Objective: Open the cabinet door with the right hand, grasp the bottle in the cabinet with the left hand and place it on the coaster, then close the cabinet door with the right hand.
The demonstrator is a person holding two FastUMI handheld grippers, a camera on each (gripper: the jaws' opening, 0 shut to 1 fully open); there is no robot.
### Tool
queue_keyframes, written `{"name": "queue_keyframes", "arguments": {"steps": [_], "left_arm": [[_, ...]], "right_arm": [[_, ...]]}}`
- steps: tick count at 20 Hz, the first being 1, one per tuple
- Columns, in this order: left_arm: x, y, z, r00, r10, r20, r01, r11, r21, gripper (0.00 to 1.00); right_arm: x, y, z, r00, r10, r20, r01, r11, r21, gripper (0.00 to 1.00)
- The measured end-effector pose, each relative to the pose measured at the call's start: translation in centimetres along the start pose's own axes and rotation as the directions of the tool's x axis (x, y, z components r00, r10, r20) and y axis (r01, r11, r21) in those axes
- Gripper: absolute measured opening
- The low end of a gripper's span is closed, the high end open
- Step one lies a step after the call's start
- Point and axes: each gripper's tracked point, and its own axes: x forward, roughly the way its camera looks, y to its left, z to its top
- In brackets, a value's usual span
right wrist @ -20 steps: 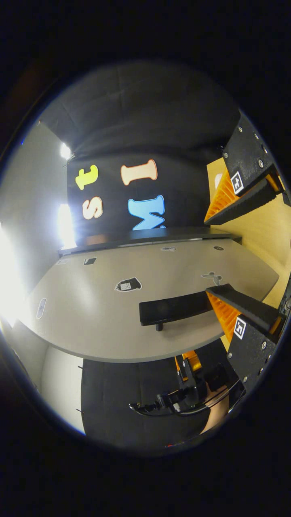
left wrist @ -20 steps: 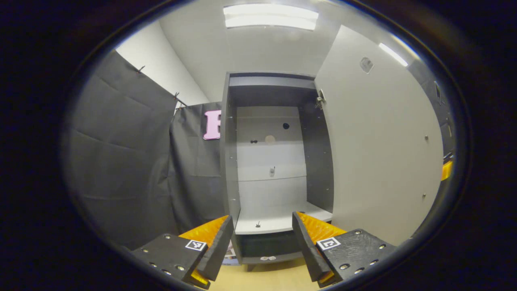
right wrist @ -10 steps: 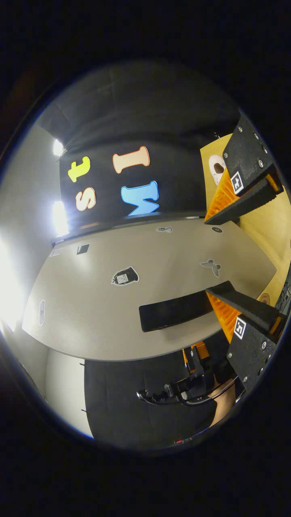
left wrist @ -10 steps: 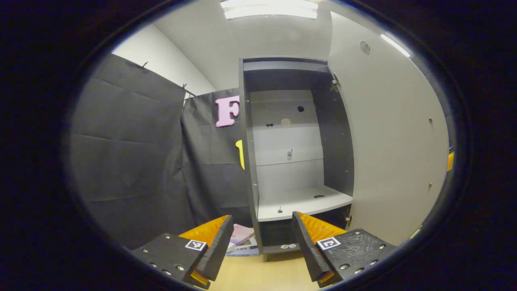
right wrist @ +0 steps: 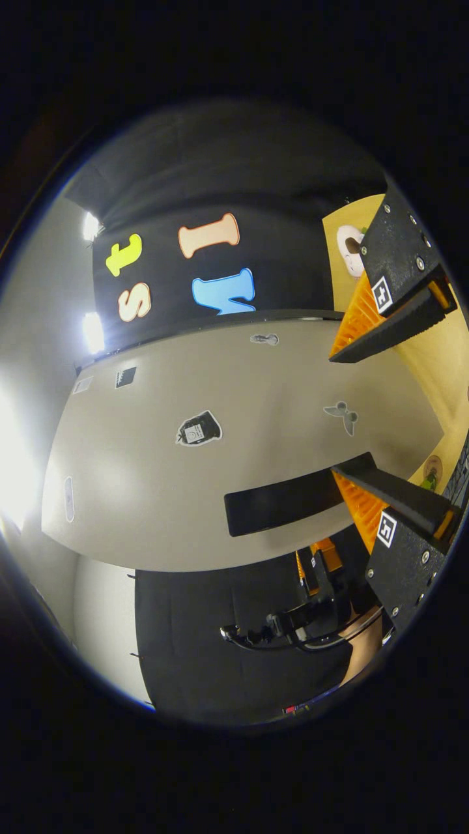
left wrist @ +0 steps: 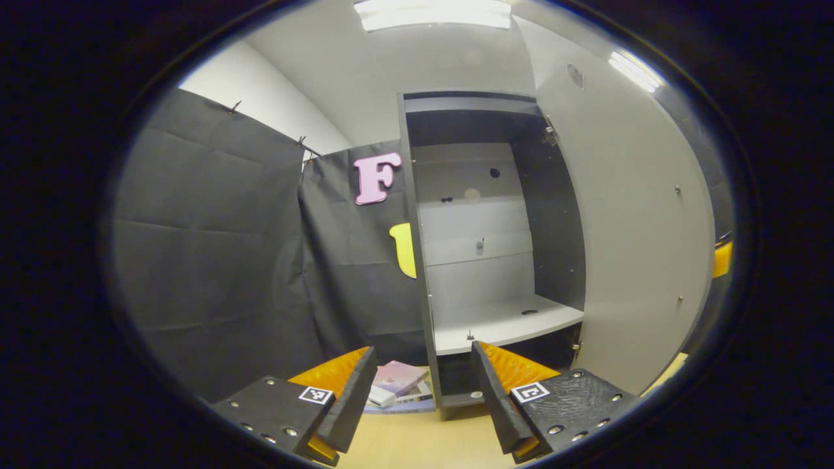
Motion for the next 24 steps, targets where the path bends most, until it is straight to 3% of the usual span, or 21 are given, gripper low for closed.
{"name": "queue_keyframes", "arguments": {"steps": [1,2,8,9,16,18,20,22,24], "left_arm": [[-0.1,0.2,0.0,1.000,-0.002,0.004,0.002,1.000,0.003,0.83],[-0.1,0.7,0.3,1.000,0.005,0.009,-0.006,1.000,0.015,0.86],[0.1,2.7,0.1,1.000,0.017,0.005,-0.017,1.000,0.025,0.83],[0.0,3.2,0.1,1.000,0.022,0.001,-0.022,1.000,0.022,0.89],[0.3,4.9,0.9,1.000,0.030,-0.002,-0.030,0.998,0.058,0.89],[0.5,4.8,1.7,0.999,0.032,0.010,-0.032,0.998,0.058,0.89],[0.3,5.0,3.0,0.998,0.057,0.031,-0.058,0.998,0.039,0.89],[0.5,4.3,3.9,0.997,0.066,0.035,-0.066,0.998,0.001,0.83],[0.7,3.8,5.1,0.997,0.078,0.026,-0.078,0.997,-0.002,0.83]], "right_arm": [[0.4,0.3,-0.1,1.000,0.010,-0.002,-0.010,1.000,0.002,0.89],[0.8,0.8,-0.2,1.000,0.019,-0.002,-0.019,1.000,0.008,0.94],[3.3,2.7,-0.3,0.999,0.054,0.003,-0.054,0.998,0.016,0.94],[3.7,2.8,-0.4,0.999,0.054,0.000,-0.054,0.998,0.013,0.94],[7.3,3.6,-1.0,0.999,0.051,-0.011,-0.051,0.999,-0.009,0.95],[7.8,3.8,0.1,1.000,0.005,0.020,-0.004,0.999,-0.055,0.95],[8.2,2.4,1.2,0.994,-0.086,0.068,0.094,0.989,-0.117,0.95],[8.2,1.3,1.7,0.979,-0.174,0.101,0.189,0.969,-0.157,0.95],[8.4,0.4,2.5,0.958,-0.251,0.141,0.269,0.954,-0.132,0.95]]}}
